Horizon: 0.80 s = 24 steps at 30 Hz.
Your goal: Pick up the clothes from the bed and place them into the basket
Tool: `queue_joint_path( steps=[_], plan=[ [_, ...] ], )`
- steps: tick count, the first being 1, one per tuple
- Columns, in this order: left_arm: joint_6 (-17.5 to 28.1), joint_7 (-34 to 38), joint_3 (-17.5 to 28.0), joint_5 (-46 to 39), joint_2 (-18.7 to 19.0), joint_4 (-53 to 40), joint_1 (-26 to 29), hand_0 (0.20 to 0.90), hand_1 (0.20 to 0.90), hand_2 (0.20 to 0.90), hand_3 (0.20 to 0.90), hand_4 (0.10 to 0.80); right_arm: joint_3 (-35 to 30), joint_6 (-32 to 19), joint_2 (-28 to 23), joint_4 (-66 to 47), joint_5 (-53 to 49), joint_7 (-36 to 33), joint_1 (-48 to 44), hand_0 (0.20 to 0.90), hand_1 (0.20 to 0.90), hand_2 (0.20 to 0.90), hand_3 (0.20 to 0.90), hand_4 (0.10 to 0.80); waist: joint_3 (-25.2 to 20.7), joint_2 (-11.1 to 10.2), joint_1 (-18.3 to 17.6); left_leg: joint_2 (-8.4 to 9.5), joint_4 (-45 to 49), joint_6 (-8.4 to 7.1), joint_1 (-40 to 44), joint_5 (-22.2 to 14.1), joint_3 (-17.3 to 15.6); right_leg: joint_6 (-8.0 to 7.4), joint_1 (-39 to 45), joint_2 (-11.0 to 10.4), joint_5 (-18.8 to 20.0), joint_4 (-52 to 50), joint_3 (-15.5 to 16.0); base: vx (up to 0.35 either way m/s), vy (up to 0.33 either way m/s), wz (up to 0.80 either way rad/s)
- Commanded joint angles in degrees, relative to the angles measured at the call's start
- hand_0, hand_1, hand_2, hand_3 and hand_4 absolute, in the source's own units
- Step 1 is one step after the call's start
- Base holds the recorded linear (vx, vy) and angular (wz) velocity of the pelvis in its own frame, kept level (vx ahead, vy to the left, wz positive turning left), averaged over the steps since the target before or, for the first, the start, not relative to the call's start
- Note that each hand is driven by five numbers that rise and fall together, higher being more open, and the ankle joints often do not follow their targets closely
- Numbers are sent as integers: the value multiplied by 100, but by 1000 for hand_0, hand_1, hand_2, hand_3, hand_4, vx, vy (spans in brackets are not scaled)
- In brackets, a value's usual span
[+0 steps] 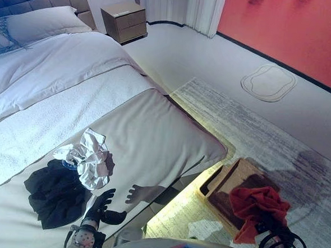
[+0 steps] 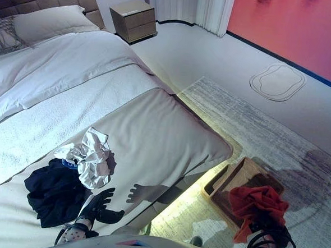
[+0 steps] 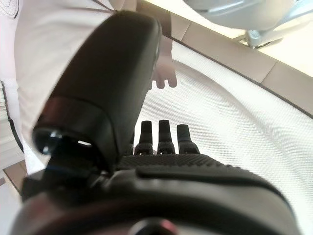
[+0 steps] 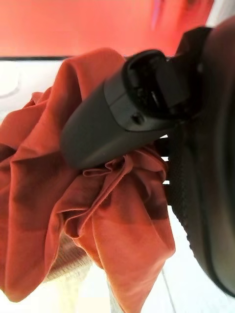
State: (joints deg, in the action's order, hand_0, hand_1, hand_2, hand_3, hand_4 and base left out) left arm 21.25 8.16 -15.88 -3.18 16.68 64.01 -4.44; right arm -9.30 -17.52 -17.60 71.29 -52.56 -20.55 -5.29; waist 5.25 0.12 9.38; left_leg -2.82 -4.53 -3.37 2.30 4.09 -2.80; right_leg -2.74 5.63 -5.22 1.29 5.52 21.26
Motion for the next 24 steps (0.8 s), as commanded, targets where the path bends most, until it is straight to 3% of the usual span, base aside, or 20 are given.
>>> queue_joint_path(
  steps=[1, 20, 22, 23, 24],
  plan=[
    [266, 36, 52, 86, 278, -54, 351, 900, 900, 900, 900, 800, -150, -479, -589, -303, 206, 0, -288, 300, 300, 300, 200, 100, -8, 19, 204, -103, 72, -152, -307, -5, -58, -215, 180, -158, -140, -289, 175, 0, 0, 0],
    [345, -16, -40, 121, 294, -76, 233, 900, 900, 900, 900, 800, -308, -431, -1018, -430, 402, -213, -573, 300, 300, 300, 200, 100, -9, 83, 329, -62, 44, -194, -225, -26, 127, -204, 297, -174, -175, -279, 321, 19, 0, 7],
    [344, -33, -43, 95, 308, -56, 251, 900, 900, 900, 900, 800, -341, -355, -1094, -389, 418, -375, -624, 573, 573, 573, 518, 418, -7, 86, 333, -62, 40, -195, -223, -28, 128, -206, 299, -176, -181, -281, 324, 9, -1, 6],
    [348, -33, -48, 91, 307, -50, 253, 900, 900, 900, 900, 800, -348, -336, -1105, -370, 415, -382, -636, 900, 900, 900, 900, 800, -7, 89, 334, -62, 39, -195, -221, -29, 130, -206, 297, -177, -181, -282, 326, 0, 0, 0],
    [352, -34, -77, 75, 305, -38, 258, 900, 900, 900, 900, 800, -384, -331, -1146, -292, 422, -515, -669, 900, 900, 900, 900, 800, -13, 92, 339, -63, 33, -194, -217, -36, 134, -206, 296, -175, -189, -285, 335, 0, 0, 0]
  ],
)
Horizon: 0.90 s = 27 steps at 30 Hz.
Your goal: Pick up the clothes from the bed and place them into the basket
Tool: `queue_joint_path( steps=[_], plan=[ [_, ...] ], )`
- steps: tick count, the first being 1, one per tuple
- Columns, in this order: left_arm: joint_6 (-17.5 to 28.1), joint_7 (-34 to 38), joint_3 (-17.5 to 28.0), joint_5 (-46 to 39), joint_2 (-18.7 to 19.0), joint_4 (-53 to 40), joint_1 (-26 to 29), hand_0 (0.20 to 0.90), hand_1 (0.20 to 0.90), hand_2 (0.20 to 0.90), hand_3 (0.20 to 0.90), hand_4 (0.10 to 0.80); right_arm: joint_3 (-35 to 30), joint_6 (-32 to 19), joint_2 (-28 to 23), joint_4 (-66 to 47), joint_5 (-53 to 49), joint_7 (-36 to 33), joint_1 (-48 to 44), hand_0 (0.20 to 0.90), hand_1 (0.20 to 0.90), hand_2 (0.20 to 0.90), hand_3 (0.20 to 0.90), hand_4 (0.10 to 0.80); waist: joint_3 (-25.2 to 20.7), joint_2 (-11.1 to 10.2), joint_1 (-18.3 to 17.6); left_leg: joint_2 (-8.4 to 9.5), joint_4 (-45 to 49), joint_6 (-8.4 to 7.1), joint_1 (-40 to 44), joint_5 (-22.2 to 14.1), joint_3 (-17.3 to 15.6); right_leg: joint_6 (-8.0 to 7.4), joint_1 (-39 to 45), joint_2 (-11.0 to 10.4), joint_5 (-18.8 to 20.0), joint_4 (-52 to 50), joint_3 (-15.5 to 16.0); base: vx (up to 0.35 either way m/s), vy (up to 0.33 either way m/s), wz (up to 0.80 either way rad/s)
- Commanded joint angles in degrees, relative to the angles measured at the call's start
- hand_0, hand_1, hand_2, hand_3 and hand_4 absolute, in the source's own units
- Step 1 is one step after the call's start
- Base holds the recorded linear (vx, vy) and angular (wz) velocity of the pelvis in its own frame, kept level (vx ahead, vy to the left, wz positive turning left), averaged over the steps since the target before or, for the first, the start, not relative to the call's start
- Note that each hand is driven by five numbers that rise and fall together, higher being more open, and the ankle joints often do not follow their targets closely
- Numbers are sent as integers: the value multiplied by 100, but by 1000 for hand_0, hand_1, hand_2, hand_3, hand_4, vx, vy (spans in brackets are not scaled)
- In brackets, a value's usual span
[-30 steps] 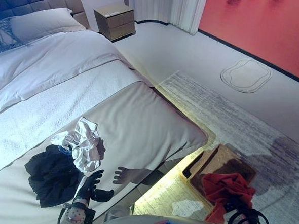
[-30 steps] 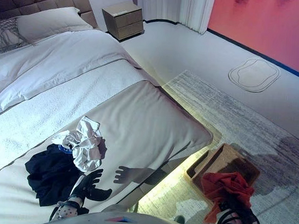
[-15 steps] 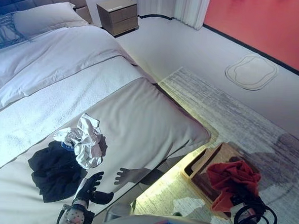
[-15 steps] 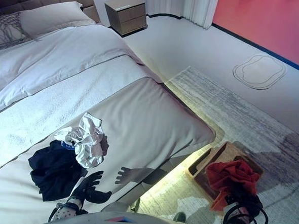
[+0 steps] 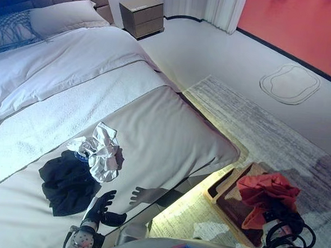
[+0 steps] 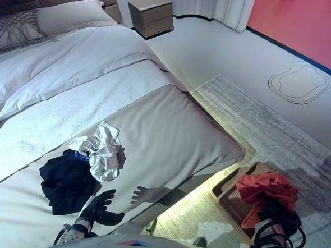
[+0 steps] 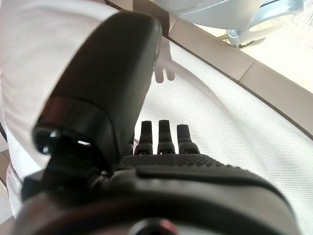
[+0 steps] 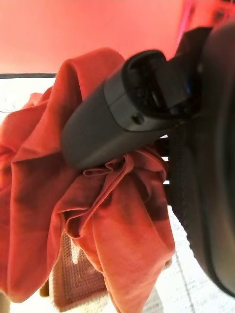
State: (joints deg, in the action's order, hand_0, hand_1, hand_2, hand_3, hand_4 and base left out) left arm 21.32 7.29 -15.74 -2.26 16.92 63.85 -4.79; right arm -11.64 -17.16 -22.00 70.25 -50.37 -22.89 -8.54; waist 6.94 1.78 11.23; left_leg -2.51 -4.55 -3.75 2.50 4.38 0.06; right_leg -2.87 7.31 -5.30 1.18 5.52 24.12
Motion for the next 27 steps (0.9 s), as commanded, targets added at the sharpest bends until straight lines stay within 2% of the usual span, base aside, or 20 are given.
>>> queue_joint_path(
  steps=[1, 11, 27],
  plan=[
    [346, 52, -93, -17, 281, -19, 293, 900, 900, 900, 900, 800, -156, -363, -713, -180, 205, -290, -349, 900, 900, 900, 900, 800, -182, -73, 154, -94, 35, -156, -236, -65, -150, -194, 128, -168, -178, -285, 50, 0, 0, 0],
    [295, 60, -181, -63, 229, -4, 282, 900, 900, 900, 900, 800, -259, -184, -784, -136, 146, -441, -425, 900, 900, 900, 900, 800, -166, -30, 133, -77, 17, -159, -182, -83, -119, -194, 134, -186, -185, -317, 52, 0, 0, 0],
    [293, 91, -130, -187, 201, 10, 319, 900, 900, 900, 900, 800, -29, -93, -519, 5, 229, 86, -291, 900, 900, 900, 900, 800, -197, -70, 160, -85, -16, -160, -123, -107, -125, -177, 163, -154, -216, -305, 100, -2, 1, 0]
  ],
)
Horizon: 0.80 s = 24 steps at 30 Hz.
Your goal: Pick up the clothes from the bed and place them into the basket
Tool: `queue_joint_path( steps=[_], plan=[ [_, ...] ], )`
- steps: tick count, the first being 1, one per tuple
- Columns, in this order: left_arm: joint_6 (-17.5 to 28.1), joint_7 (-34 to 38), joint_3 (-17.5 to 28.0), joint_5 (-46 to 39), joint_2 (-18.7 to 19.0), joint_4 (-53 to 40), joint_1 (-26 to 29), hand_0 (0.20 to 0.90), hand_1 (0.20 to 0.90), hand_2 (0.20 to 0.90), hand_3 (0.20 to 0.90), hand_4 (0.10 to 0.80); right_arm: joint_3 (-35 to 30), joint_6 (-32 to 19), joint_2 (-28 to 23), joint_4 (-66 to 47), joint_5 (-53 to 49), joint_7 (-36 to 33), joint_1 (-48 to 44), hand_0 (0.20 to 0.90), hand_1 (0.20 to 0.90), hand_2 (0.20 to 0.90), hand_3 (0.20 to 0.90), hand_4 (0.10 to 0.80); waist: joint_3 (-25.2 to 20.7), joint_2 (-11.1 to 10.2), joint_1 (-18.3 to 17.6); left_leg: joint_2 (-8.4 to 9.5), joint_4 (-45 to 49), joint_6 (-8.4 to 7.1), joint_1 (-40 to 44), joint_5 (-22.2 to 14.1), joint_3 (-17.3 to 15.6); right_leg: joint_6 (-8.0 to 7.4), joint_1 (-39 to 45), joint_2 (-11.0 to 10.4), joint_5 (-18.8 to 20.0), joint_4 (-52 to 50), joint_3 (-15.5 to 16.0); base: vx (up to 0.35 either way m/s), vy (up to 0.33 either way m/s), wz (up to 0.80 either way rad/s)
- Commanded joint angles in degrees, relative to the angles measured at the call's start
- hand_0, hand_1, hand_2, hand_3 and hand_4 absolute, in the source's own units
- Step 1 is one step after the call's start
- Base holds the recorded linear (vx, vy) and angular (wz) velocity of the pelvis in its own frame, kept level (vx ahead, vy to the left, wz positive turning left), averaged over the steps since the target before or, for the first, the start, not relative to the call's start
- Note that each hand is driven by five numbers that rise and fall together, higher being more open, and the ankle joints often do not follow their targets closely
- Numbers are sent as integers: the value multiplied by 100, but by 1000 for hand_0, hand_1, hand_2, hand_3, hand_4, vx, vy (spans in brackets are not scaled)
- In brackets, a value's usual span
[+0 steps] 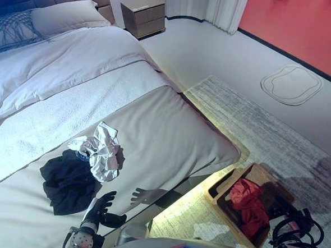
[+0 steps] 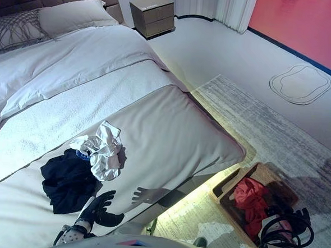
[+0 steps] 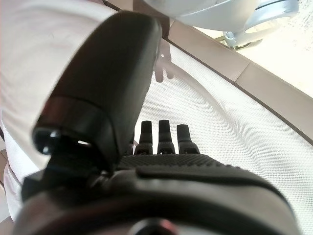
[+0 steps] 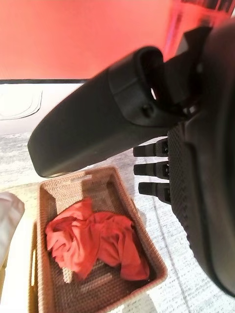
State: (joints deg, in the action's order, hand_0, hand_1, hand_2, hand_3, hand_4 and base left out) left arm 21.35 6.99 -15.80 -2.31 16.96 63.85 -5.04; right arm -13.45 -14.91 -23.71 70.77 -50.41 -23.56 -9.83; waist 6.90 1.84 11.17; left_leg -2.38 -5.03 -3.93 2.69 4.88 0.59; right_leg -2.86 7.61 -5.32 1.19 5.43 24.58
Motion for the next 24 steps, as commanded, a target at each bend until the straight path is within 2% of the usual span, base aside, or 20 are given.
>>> queue_joint_path(
  steps=[1, 9, 11, 12, 13, 14, 15, 16, 17, 19, 23, 24],
  plan=[
    [285, 135, -109, -224, 188, 15, 352, 900, 900, 900, 900, 800, 198, -311, -324, -20, 258, 228, -167, 900, 900, 900, 900, 800, -195, -80, 184, -95, 33, -142, -145, -155, -163, -163, 134, -138, -234, -304, 64, -33, 12, 5],
    [290, 228, 96, -354, 96, 44, 201, 900, 900, 900, 900, 800, 707, -282, -86, 106, 862, 510, -245, 900, 900, 900, 900, 800, -163, -140, 517, -126, 114, -200, -236, -78, 116, -46, 205, -51, -349, -335, 189, -17, 4, 12],
    [295, 232, 180, -376, 89, 44, 119, 900, 900, 900, 900, 800, 975, -208, -56, -9, 1137, 500, -316, 900, 900, 900, 900, 800, -144, -148, 676, -192, 128, -270, -299, -32, 204, 9, 254, -3, -407, -324, 274, -4, 20, 28],
    [313, 214, 261, -278, 71, 48, 58, 900, 900, 900, 900, 800, 1160, -109, -18, -169, 1283, 483, -363, 900, 900, 900, 900, 800, -142, -143, 780, -278, 122, -338, -419, 60, 120, 35, 298, 35, -454, -324, 404, 1, 57, 33],
    [289, 157, 300, -182, 82, 18, 49, 900, 900, 900, 900, 800, 1203, -53, -12, -274, 1371, 460, -360, 900, 900, 900, 900, 800, -135, -153, 756, -386, 158, -387, -478, 109, -245, 21, 329, 25, -431, -303, 584, -14, 101, 37],
    [240, 81, 321, -83, 100, -29, 73, 900, 900, 900, 900, 800, 1209, -1, -16, -376, 1518, 460, -328, 900, 900, 900, 900, 800, -117, -173, 700, -528, 290, -437, -556, 148, -762, -6, 371, -7, -367, -271, 823, -15, 78, 38],
    [225, 67, 324, -61, 104, -39, 79, 900, 900, 900, 900, 800, 1207, -13, -16, -395, 1527, 448, -319, 900, 900, 900, 900, 800, -115, -179, 687, -551, 329, -444, -579, 144, -836, -10, 378, -11, -353, -262, 865, 6, 124, 101],
    [77, -52, 278, 82, 124, -135, 214, 900, 900, 900, 900, 800, 1174, 43, -72, -559, 1728, 505, -248, 900, 900, 900, 900, 800, -76, -236, 489, -942, 659, -567, -639, 184, -1865, -76, 479, -67, -342, -300, 1264, -12, 170, 153],
    [3, -67, 245, 77, 110, -170, 293, 900, 900, 900, 900, 800, 1197, 22, -93, -636, 1925, 556, -235, 900, 900, 900, 900, 800, -41, -259, 414, -1012, 708, -537, -654, 155, -2107, -108, 464, -146, -319, -396, 1419, -15, 192, 175],
    [-17, -50, 242, 42, 74, -154, 353, 900, 900, 900, 900, 800, 1278, 3, -132, -689, 2300, 702, -240, 900, 900, 900, 900, 800, -16, -275, 354, -946, 728, -465, -652, 78, -2172, -147, 408, -264, -349, -578, 1463, -1, 216, 144],
    [48, -15, 306, 71, 78, -324, 329, 900, 900, 900, 900, 800, 1728, 149, -235, -944, 3391, 1064, -286, 900, 900, 900, 900, 800, -123, -270, 363, -531, 363, -121, -387, -37, -2204, -299, 423, -561, -506, -1140, 1315, 116, 253, 59],
    [50, -1, 299, 73, 89, -340, 327, 900, 900, 900, 900, 800, 1754, 162, -237, -953, 3513, 1094, -298, 900, 900, 900, 900, 800, -133, -278, 361, -487, 336, -84, -356, -56, -2202, -326, 416, -601, -494, -1196, 1300, 115, 200, 45]
  ],
)
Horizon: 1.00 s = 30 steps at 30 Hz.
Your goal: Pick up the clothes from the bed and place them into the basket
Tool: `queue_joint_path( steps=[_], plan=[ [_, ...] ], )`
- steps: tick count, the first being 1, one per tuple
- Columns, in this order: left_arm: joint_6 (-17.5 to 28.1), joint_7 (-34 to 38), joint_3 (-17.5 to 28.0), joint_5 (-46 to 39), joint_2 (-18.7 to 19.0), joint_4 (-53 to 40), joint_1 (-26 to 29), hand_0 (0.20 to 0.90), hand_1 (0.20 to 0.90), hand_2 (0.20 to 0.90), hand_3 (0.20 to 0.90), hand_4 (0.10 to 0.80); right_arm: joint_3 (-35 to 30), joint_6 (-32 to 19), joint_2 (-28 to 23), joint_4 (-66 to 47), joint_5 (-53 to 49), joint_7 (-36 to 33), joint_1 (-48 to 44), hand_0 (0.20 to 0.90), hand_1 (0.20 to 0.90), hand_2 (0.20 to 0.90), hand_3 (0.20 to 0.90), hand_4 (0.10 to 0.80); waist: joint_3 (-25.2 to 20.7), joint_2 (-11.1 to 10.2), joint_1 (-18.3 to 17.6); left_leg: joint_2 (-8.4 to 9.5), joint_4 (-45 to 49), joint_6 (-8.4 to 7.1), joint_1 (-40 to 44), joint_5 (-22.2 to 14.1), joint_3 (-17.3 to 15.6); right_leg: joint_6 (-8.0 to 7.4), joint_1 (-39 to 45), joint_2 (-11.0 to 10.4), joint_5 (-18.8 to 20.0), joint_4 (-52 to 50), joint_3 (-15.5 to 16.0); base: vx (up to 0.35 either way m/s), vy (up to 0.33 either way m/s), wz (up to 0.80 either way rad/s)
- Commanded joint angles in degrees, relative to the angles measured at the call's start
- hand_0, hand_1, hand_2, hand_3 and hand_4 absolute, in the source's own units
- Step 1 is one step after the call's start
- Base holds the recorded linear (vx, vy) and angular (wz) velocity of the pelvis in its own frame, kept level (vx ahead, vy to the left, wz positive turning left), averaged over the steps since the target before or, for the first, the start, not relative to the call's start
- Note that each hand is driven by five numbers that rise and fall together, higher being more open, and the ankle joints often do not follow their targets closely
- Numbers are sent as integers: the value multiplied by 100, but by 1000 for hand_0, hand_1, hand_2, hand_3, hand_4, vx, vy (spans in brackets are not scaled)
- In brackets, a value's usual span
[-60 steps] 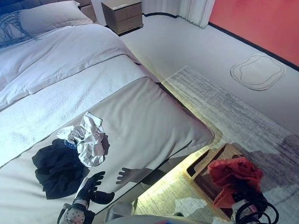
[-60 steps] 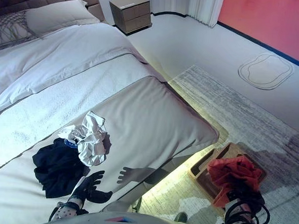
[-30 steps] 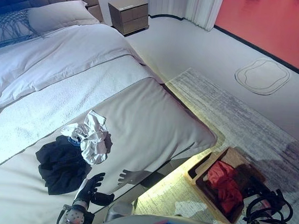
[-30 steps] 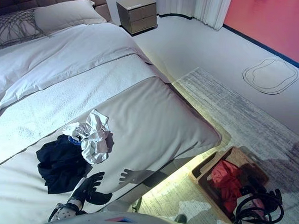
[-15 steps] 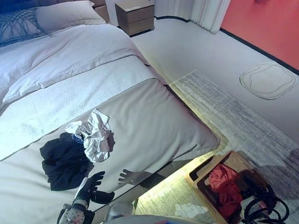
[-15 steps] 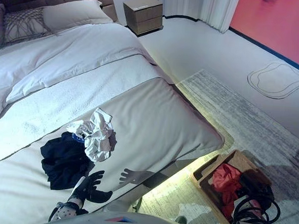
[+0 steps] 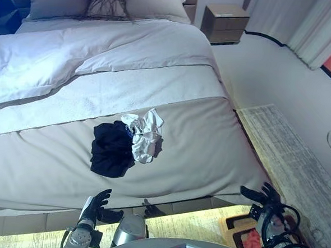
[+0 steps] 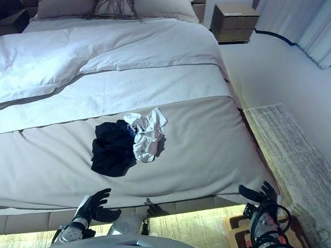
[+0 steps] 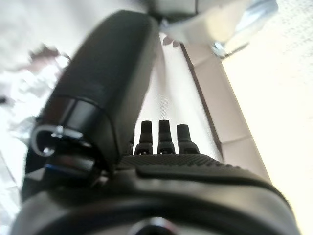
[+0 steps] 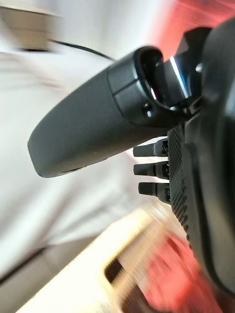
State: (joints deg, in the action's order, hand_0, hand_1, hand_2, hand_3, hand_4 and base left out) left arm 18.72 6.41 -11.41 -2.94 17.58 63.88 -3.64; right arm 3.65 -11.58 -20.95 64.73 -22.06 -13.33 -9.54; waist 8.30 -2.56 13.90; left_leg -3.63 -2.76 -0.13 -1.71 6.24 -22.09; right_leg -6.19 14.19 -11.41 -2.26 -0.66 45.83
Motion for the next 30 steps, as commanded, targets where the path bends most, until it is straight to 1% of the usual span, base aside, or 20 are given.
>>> queue_joint_path(
  steps=[1, 2, 3, 4, 5, 6, 7, 8, 9, 10, 11, 12, 13, 14, 17, 19, 21, 24, 29, 30],
  plan=[
    [326, 81, -168, 159, 65, -349, 207, 900, 900, 900, 900, 800, 114, -139, -535, -334, 960, 138, -364, 900, 900, 900, 900, 800, -305, 135, 87, -233, 64, -354, 152, -262, 77, -67, -260, -123, -78, -797, -878, 143, 268, 72],
    [263, 80, -222, 172, 162, -429, 302, 900, 900, 900, 900, 800, 317, -31, -558, -389, 1233, 75, -434, 900, 900, 900, 900, 800, -337, 65, 88, 33, 73, -126, 241, -440, 166, -275, -402, -483, 233, -1452, -1051, 175, 313, 86],
    [241, 56, -235, 219, 220, -480, 355, 900, 900, 900, 900, 800, 400, 22, -567, -427, 1401, 88, -456, 900, 900, 900, 900, 800, -343, 67, 71, 131, 96, -12, 290, -539, 273, -389, -578, -756, 550, -2047, -1203, 183, 318, 83],
    [196, 55, -265, 297, 288, -557, 411, 900, 900, 900, 900, 800, 490, 60, -575, -477, 1517, 103, -480, 900, 900, 900, 900, 800, -330, 73, 25, 233, 106, 128, 333, -664, 385, -532, -870, -1043, 779, -2743, -1478, 125, 197, 61],
    [159, 66, -315, 343, 341, -602, 459, 900, 900, 900, 900, 800, 546, 44, -580, -491, 1573, 95, -488, 900, 900, 900, 900, 800, -314, 92, -25, 256, 101, 189, 360, -712, 470, -558, -1037, -1088, 852, -3019, -1720, 107, 120, 68],
    [73, 93, -413, 368, 427, -655, 535, 900, 900, 900, 900, 800, 619, 7, -585, -482, 1612, 90, -497, 900, 900, 900, 900, 800, -285, 106, -124, 282, 84, 248, 395, -764, 601, -547, -1302, -1002, 835, -3221, -2122, 44, -5, 91],
    [-32, 149, -506, 329, 503, -684, 606, 900, 900, 900, 900, 800, 686, -29, -599, -463, 1681, 114, -520, 900, 900, 900, 900, 800, -265, 142, -197, 206, 123, 267, 332, -682, 649, -350, -1470, -781, 822, -3048, -2243, 81, -127, 130],
    [-125, 229, -598, 324, 581, -660, 687, 900, 900, 900, 900, 800, 818, -84, -645, -480, 1753, 125, -566, 900, 900, 900, 900, 800, -199, 98, -293, 201, 157, 211, 358, -695, 861, -285, -1547, -542, 715, -2594, -2412, 73, -211, 113],
    [-178, 263, -629, 311, 627, -641, 742, 900, 900, 900, 900, 800, 918, -101, -678, -531, 1755, 140, -618, 900, 900, 900, 900, 800, -157, 41, -321, 194, 183, 150, 378, -713, 941, -269, -1568, -463, 682, -2189, -2436, 125, -301, 116],
    [-259, 352, -659, 267, 694, -617, 837, 900, 900, 900, 900, 800, 1069, -124, -715, -614, 1799, 210, -756, 900, 900, 900, 900, 800, -75, -49, -368, 154, 210, 30, 432, -758, 1007, -266, -1581, -363, 709, -1458, -2335, 83, -271, 87],
    [-307, 424, -670, 235, 750, -604, 906, 900, 900, 900, 900, 800, 1152, -143, -736, -647, 1881, 269, -898, 900, 900, 900, 900, 800, -29, -93, -384, 90, 220, -58, 442, -776, 999, -244, -1569, -237, 633, -1017, -2243, 66, -257, 73],
    [-312, 505, -725, 117, 804, -551, 983, 900, 900, 900, 900, 800, 1199, -138, -738, -703, 1953, 263, -971, 900, 900, 900, 900, 800, 4, -141, -435, 95, 367, -14, 295, -834, 1072, -252, -1672, -162, 593, -1162, -2500, 40, -155, 24],
    [-341, 543, -700, 46, 816, -547, 1000, 900, 900, 900, 900, 800, 1231, -154, -736, -713, 1964, 284, -1015, 900, 900, 900, 900, 800, 21, -177, -442, 102, 433, 9, 222, -846, 1107, -252, -1717, -148, 621, -1219, -2601, 54, -157, 28],
    [-400, 615, -624, -52, 802, -541, 1032, 900, 900, 900, 900, 800, 1323, -185, -730, -717, 2074, 247, -1131, 900, 900, 900, 900, 800, 51, -231, -405, 96, 517, 12, 76, -802, 1219, -224, -1712, -72, 591, -1170, -2638, 94, -154, 57],
    [-330, 579, -635, 14, 734, -525, 947, 900, 900, 900, 900, 800, 1468, -252, -818, -610, 2082, 139, -1451, 900, 900, 900, 900, 800, 122, -271, -158, 95, 608, -42, -175, -677, 1483, -133, -1480, 136, 312, -924, -2473, 74, -154, 71],
    [-285, 524, -691, 73, 722, -532, 894, 900, 900, 900, 900, 800, 1482, -220, -888, -520, 1990, 141, -1727, 900, 900, 900, 900, 800, 215, -263, -16, 89, 659, -82, -321, -618, 1606, -70, -1452, 205, 192, -849, -2404, -3, -114, 36],
    [-176, 476, -733, 30, 764, -524, 841, 900, 900, 900, 900, 800, 1511, -162, -977, -427, 1838, 173, -2149, 900, 900, 900, 900, 800, 403, -234, 176, 76, 699, -155, -513, -542, 1776, -6, -1460, 257, 71, -826, -2300, -66, -109, 37],
    [91, 355, -761, 10, 799, -468, 785, 900, 900, 900, 900, 800, 1607, -112, -1139, -305, 1808, 174, -2746, 900, 900, 900, 900, 800, 678, -113, 457, 59, 740, -259, -885, -369, 1970, 97, -1598, 275, -10, -879, -2071, -54, -33, 31],
    [368, 277, -793, -111, 882, -536, 806, 900, 900, 900, 900, 800, 1821, 117, -1180, -155, 1840, -42, -3498, 900, 900, 900, 900, 800, 1009, 22, 752, 68, 842, -332, -1384, -234, 2210, 181, -1972, 198, 47, -999, -1824, 0, -37, 26],
    [401, 276, -794, -141, 884, -557, 817, 900, 900, 900, 900, 800, 1853, 148, -1172, -119, 1854, -96, -3618, 900, 900, 900, 900, 800, 1055, 35, 785, 63, 857, -382, -1409, -350, 2271, 141, -2021, 193, -72, -1086, -1882, 87, -23, 18]
  ],
)
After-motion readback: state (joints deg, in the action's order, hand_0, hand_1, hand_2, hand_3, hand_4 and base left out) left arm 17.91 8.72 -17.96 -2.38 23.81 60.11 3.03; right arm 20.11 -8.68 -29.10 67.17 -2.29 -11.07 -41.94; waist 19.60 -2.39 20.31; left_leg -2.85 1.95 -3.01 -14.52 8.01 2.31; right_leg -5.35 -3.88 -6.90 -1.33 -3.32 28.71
